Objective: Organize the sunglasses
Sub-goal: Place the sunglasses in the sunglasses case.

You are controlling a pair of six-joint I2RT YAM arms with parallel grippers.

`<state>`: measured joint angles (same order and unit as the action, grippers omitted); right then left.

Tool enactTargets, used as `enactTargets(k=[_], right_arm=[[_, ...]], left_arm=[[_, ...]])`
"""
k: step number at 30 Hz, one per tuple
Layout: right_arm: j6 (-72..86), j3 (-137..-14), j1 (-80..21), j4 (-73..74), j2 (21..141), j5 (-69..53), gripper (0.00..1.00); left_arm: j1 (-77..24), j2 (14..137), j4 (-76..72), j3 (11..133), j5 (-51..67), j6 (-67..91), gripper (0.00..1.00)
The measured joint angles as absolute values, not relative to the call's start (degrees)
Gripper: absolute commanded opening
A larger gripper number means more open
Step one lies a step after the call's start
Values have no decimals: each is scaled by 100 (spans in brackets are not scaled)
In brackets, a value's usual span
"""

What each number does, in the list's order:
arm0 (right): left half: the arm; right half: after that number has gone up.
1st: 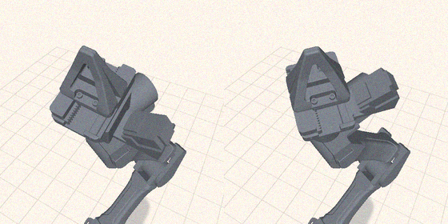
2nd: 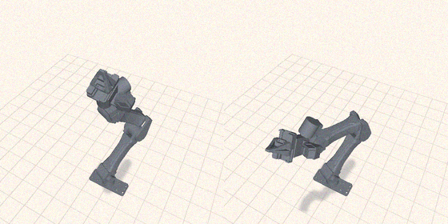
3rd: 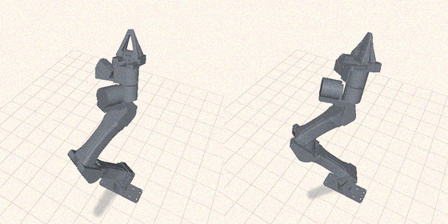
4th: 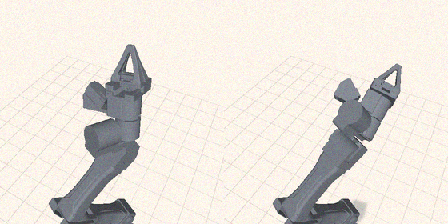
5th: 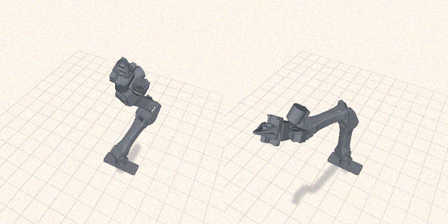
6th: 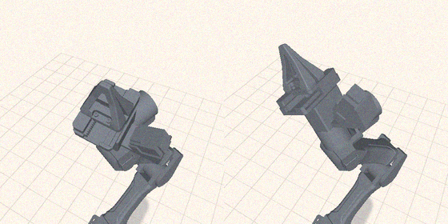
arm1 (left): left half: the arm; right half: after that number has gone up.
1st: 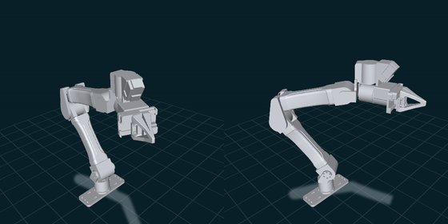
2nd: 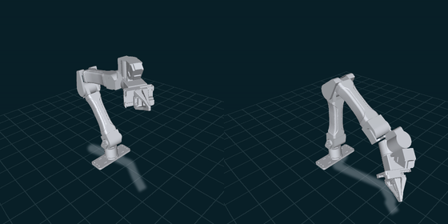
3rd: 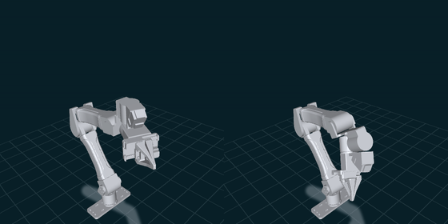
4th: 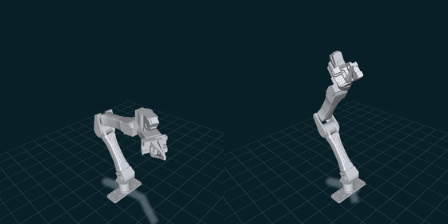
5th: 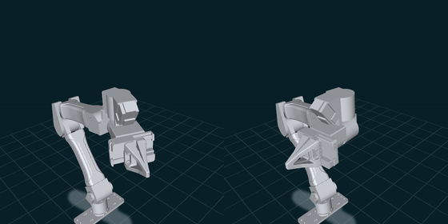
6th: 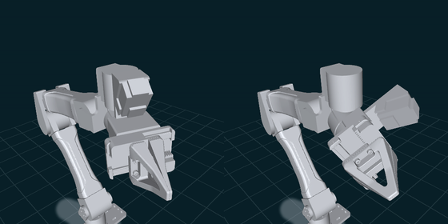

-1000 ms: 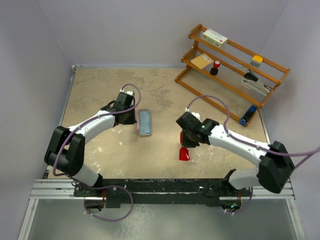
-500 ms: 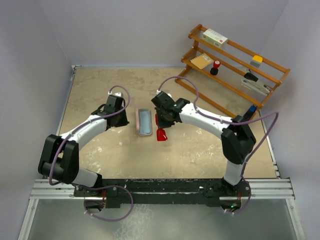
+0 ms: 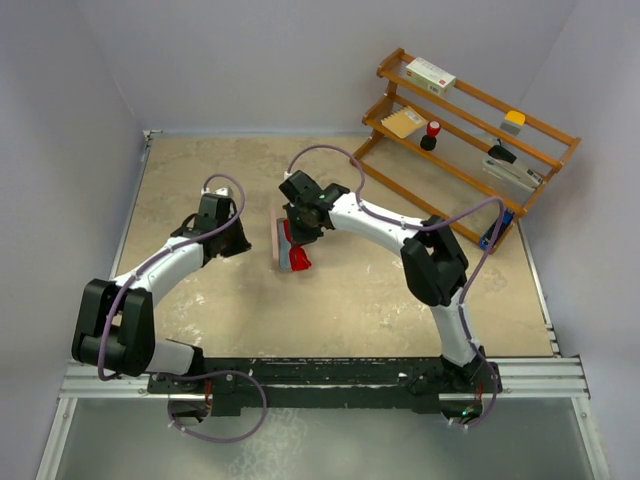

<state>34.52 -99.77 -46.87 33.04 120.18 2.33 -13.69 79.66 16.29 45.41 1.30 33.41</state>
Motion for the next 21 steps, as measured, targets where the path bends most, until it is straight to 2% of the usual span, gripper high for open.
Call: enactTargets(k=[8, 21], right_arm=[[3345, -10560, -4687, 3336, 12446, 174, 0], [3395, -10615, -4687, 3277, 12682, 174, 0]], left_arm=[[-1345, 7964, 1544, 4521, 261, 3367, 0], [-1302, 7926, 1500, 4515, 263, 3367, 0]])
